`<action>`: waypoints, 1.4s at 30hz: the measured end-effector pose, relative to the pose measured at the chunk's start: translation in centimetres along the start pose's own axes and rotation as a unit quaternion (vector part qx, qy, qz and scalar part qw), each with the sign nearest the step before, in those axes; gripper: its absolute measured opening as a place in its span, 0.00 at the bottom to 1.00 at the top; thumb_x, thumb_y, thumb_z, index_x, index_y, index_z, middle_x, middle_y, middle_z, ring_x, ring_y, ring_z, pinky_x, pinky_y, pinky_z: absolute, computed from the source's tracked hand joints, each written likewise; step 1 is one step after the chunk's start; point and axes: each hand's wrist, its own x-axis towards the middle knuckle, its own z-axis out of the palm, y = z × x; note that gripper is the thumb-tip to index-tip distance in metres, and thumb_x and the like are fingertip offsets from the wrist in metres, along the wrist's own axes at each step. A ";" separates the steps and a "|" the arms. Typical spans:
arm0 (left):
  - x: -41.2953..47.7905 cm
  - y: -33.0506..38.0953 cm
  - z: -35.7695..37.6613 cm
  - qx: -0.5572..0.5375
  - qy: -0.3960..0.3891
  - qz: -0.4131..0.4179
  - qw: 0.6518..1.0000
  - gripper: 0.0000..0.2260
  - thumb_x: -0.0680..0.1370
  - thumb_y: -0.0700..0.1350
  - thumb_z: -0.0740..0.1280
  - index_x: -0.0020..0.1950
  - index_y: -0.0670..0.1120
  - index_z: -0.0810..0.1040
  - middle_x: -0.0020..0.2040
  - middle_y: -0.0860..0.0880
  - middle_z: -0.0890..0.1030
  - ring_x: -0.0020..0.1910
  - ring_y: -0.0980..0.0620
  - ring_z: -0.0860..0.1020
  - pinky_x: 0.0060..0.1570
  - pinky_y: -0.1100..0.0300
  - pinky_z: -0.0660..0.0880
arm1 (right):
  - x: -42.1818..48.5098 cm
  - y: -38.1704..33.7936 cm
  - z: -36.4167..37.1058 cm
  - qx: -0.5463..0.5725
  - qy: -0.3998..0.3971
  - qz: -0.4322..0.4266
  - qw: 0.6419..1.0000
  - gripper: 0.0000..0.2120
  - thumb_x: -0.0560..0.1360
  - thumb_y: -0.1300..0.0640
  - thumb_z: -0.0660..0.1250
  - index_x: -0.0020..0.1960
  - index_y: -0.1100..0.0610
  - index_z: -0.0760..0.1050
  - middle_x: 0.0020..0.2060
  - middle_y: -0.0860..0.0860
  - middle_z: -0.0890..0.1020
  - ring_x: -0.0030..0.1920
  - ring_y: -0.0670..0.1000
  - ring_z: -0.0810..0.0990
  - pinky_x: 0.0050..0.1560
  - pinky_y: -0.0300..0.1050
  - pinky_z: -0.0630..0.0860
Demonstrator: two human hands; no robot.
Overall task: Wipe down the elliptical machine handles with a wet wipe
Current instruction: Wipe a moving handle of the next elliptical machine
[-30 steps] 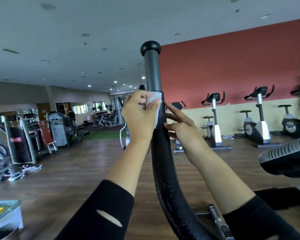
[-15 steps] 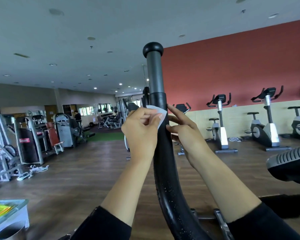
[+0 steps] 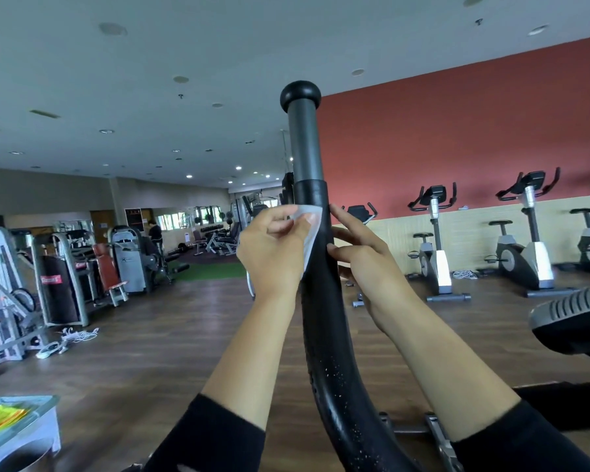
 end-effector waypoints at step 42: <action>-3.9 1.7 -2.4 0.043 -0.039 -0.109 0.992 0.07 0.69 0.43 0.77 0.40 0.53 0.82 0.39 0.49 0.85 0.42 0.53 0.83 0.54 0.51 0.79 | -4.1 1.2 -0.8 0.036 -0.036 0.028 0.998 0.25 0.77 0.68 0.61 0.69 0.47 0.72 0.59 0.41 0.80 0.46 0.43 0.83 0.47 0.39 0.80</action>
